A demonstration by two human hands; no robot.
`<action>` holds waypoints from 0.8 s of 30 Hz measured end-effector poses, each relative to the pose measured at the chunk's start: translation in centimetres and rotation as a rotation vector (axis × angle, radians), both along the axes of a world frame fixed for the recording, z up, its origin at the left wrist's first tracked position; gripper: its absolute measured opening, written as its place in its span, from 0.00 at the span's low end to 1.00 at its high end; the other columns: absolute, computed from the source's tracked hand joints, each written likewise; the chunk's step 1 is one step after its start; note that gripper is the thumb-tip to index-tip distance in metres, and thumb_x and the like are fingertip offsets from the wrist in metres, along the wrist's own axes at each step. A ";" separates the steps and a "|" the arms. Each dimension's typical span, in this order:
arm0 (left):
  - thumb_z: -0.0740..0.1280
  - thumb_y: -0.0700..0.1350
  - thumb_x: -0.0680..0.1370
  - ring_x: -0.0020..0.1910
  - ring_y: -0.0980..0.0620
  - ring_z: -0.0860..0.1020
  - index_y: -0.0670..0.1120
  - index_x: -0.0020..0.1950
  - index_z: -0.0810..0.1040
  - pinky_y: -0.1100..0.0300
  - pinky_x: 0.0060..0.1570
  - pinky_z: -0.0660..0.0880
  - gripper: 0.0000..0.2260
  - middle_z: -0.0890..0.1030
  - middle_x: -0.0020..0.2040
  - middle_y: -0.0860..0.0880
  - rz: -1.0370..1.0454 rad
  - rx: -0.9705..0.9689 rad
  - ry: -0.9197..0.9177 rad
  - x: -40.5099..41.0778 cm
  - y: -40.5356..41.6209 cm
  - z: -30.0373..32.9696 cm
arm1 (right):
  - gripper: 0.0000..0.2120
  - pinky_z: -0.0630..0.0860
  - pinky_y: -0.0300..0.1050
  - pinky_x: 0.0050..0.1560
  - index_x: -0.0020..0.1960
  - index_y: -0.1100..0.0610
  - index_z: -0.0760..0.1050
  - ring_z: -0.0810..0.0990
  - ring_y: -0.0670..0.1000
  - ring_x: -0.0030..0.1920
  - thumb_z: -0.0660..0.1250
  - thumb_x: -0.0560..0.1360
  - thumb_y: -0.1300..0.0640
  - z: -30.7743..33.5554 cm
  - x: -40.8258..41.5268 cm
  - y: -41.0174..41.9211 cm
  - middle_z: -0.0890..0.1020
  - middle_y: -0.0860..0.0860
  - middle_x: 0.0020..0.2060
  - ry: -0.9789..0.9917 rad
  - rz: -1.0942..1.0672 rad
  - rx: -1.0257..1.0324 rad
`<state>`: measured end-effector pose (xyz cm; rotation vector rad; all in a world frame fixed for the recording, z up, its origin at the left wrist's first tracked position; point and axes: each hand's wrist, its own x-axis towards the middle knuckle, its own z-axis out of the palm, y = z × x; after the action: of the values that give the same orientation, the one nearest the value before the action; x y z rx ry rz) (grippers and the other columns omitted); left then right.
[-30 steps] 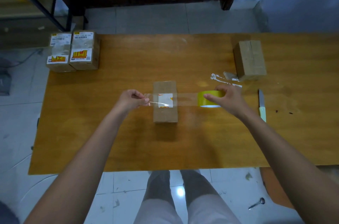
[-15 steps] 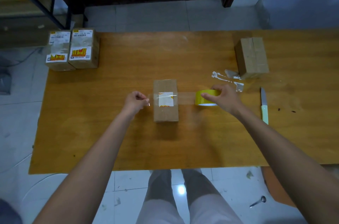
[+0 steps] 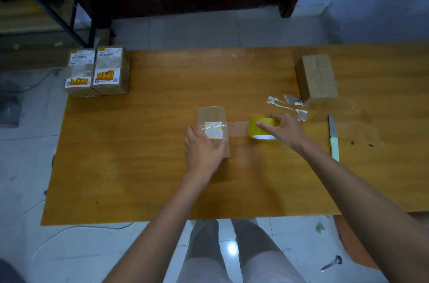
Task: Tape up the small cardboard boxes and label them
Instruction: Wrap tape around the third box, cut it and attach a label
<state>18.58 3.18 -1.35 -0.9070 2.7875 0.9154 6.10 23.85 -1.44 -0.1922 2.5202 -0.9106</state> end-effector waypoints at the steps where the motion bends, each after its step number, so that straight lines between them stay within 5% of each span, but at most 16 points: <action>1: 0.71 0.60 0.72 0.69 0.39 0.64 0.36 0.72 0.61 0.49 0.68 0.64 0.40 0.64 0.70 0.38 -0.010 0.003 -0.061 0.0 0.8 -0.5 | 0.30 0.76 0.50 0.55 0.61 0.62 0.78 0.79 0.55 0.56 0.71 0.71 0.38 0.2 0.1 0.1 0.82 0.56 0.56 0.009 0.003 0.008; 4: 0.71 0.62 0.72 0.74 0.39 0.60 0.37 0.78 0.49 0.50 0.71 0.62 0.49 0.57 0.76 0.37 -0.033 0.021 -0.107 0.0 1.7 -1.9 | 0.23 0.76 0.52 0.42 0.49 0.58 0.79 0.80 0.57 0.42 0.70 0.70 0.38 0.6 0.2 0.6 0.82 0.56 0.40 0.062 0.039 0.028; 9: 0.71 0.61 0.67 0.65 0.39 0.70 0.36 0.78 0.48 0.51 0.63 0.68 0.52 0.69 0.67 0.38 0.042 -0.065 -0.173 -1.1 2.7 -2.2 | 0.19 0.68 0.43 0.33 0.45 0.54 0.77 0.76 0.49 0.38 0.69 0.72 0.38 1.1 0.2 1.2 0.78 0.47 0.36 0.106 0.065 0.048; 14: 0.70 0.62 0.65 0.61 0.39 0.71 0.35 0.77 0.50 0.50 0.58 0.70 0.52 0.70 0.64 0.38 0.053 -0.161 -0.213 -1.5 3.2 -2.6 | 0.19 0.64 0.44 0.33 0.47 0.55 0.78 0.78 0.53 0.40 0.68 0.72 0.39 0.8 0.2 0.9 0.78 0.49 0.36 0.098 0.078 0.077; 18: 0.65 0.62 0.72 0.75 0.36 0.57 0.33 0.77 0.46 0.47 0.73 0.58 0.49 0.56 0.76 0.33 -0.014 -0.279 -0.185 -1.0 3.7 -3.6 | 0.26 0.63 0.41 0.38 0.58 0.59 0.78 0.76 0.51 0.47 0.67 0.73 0.38 0.1 0.3 1.1 0.81 0.53 0.51 0.101 0.077 0.124; 21: 0.61 0.61 0.76 0.78 0.39 0.41 0.33 0.77 0.42 0.47 0.77 0.41 0.45 0.42 0.78 0.34 -0.085 -0.346 -0.183 -0.9 4.0 -4.2 | 0.25 0.61 0.39 0.31 0.55 0.58 0.78 0.73 0.49 0.41 0.66 0.73 0.37 0.0 0.2 0.9 0.78 0.50 0.42 0.093 0.064 0.111; 24: 0.60 0.57 0.79 0.78 0.39 0.41 0.34 0.78 0.43 0.46 0.77 0.41 0.41 0.41 0.78 0.35 -0.127 -0.377 -0.176 -1.0 4.6 -4.4 | 0.22 0.60 0.39 0.29 0.51 0.57 0.78 0.71 0.48 0.36 0.66 0.73 0.37 -0.1 0.2 0.8 0.73 0.47 0.35 0.095 0.041 0.103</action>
<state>17.63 7.79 -5.71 -0.7896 2.8674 0.2797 6.30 24.64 -1.54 -0.2593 2.6322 -0.7704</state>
